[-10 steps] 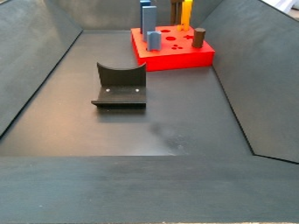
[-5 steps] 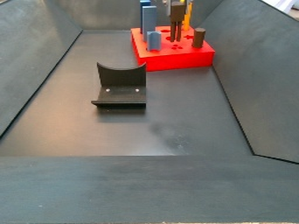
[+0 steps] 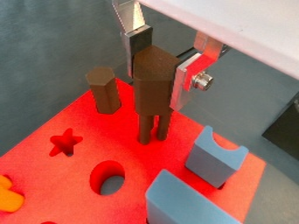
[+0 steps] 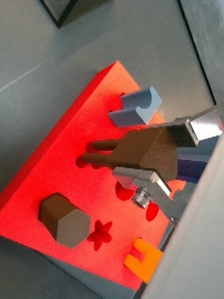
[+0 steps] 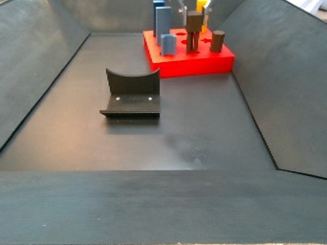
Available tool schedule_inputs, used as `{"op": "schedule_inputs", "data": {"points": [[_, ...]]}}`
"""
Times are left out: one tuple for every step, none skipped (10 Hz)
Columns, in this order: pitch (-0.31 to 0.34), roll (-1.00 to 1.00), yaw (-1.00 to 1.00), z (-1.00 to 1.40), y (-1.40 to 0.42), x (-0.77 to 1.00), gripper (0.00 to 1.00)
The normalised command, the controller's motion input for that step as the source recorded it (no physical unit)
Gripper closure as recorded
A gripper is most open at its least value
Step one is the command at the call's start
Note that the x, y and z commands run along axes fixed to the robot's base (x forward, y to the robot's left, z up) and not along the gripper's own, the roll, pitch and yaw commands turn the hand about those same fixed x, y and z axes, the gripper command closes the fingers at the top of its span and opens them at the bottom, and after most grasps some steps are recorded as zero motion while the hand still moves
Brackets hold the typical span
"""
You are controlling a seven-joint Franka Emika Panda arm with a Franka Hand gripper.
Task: Pick up the 3 prong object. Move up. Move to above the board. Insert the 3 prong object.
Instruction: Insert the 3 prong object.
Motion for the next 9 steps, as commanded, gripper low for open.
{"op": "schedule_inputs", "data": {"points": [[0.000,0.09,0.00,-0.37,0.09,-0.34,1.00],[-0.050,0.06,0.00,-0.52,0.00,-0.31,1.00],[-0.206,0.07,0.00,-0.84,-0.27,0.00,1.00],[-0.167,0.06,0.00,-0.82,-0.28,0.11,1.00],[-0.100,0.05,0.00,-0.68,-0.14,0.11,1.00],[-0.030,0.03,0.00,-0.57,-0.04,0.21,1.00],[0.000,0.04,0.03,-0.57,0.00,0.29,1.00],[-0.010,0.10,0.14,-0.55,0.23,0.00,1.00],[-0.034,0.00,0.00,0.00,0.00,0.00,1.00]]}}
